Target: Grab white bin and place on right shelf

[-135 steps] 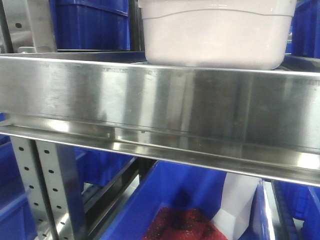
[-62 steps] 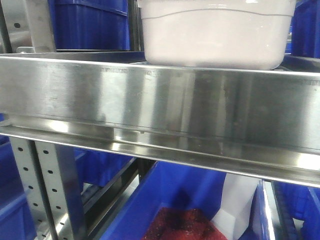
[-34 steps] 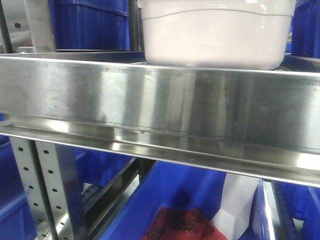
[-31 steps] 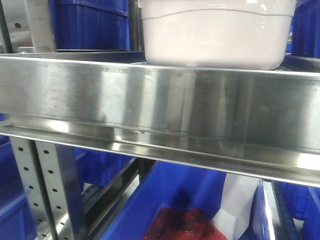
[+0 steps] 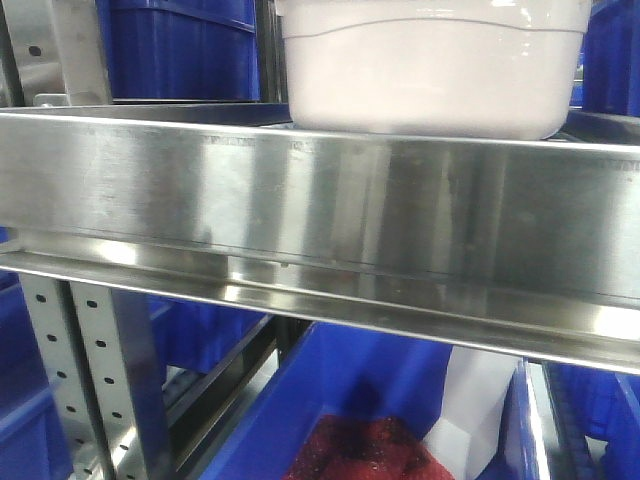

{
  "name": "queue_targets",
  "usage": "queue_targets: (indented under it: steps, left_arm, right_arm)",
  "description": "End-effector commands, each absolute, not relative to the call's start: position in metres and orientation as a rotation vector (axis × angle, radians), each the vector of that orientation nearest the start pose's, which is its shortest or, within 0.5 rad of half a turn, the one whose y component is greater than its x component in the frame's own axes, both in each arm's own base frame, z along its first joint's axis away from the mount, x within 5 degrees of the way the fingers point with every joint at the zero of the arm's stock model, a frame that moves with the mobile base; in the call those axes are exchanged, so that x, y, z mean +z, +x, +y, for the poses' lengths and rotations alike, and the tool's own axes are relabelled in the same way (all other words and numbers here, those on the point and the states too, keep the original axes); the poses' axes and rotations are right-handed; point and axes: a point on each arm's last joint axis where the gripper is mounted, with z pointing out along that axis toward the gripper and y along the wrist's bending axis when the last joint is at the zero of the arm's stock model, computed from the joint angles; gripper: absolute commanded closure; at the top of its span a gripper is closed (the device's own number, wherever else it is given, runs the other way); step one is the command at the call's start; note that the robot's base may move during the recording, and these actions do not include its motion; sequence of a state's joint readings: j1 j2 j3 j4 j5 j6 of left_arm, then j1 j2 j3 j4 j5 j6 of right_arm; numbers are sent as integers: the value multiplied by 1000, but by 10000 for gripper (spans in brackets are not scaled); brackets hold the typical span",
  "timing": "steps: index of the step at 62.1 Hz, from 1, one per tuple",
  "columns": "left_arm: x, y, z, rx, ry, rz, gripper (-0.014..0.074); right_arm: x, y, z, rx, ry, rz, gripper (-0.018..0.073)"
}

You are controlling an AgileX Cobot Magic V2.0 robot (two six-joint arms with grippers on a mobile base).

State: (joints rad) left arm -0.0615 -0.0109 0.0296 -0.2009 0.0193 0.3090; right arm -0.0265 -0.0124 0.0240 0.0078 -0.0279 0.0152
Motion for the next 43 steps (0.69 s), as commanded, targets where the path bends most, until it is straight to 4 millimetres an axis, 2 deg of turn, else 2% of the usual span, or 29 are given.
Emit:
queue_targets:
  steps: [1,43]
  left_arm:
    - [208,56,-2,43,100,1427,713]
    - [208,56,-2,43,100,1427,713]
  right_arm:
    - [215,54,-2,-5,34,1381,482]
    - [215,54,-2,-7,35,1381,482]
